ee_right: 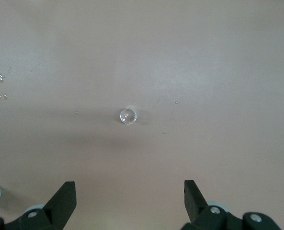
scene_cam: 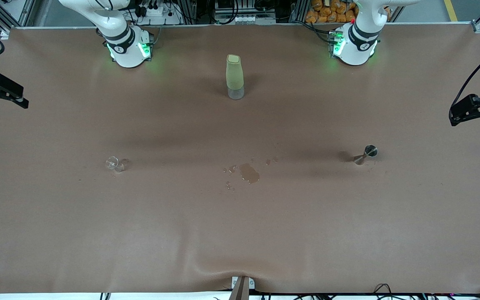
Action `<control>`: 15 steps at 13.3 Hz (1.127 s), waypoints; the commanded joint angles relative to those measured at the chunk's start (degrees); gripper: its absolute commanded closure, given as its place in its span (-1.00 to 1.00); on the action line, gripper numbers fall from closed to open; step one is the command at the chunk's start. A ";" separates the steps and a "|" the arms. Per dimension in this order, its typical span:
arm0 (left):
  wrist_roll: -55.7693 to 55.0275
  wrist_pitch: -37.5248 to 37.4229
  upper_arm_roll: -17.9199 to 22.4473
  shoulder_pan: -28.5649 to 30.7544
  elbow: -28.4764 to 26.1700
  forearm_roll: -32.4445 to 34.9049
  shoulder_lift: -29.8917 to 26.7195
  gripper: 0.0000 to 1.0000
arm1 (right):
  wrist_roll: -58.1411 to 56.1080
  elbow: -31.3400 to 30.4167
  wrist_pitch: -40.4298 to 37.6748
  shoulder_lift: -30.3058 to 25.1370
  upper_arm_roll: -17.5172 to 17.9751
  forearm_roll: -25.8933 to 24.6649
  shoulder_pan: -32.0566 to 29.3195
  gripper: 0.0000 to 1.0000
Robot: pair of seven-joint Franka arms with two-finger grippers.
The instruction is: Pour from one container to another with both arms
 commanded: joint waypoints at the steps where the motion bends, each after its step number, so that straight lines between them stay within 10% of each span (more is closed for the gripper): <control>1: -4.27 -2.20 -0.46 0.94 -1.07 1.06 -1.56 -1.00 | 0.74 -1.65 0.33 -1.48 0.60 -0.44 -1.46 -1.00; 15: -5.35 -5.81 -4.33 -2.57 -0.81 -1.75 -3.32 -1.00 | 4.61 -1.74 -0.72 -1.22 3.76 -0.70 -1.47 -1.00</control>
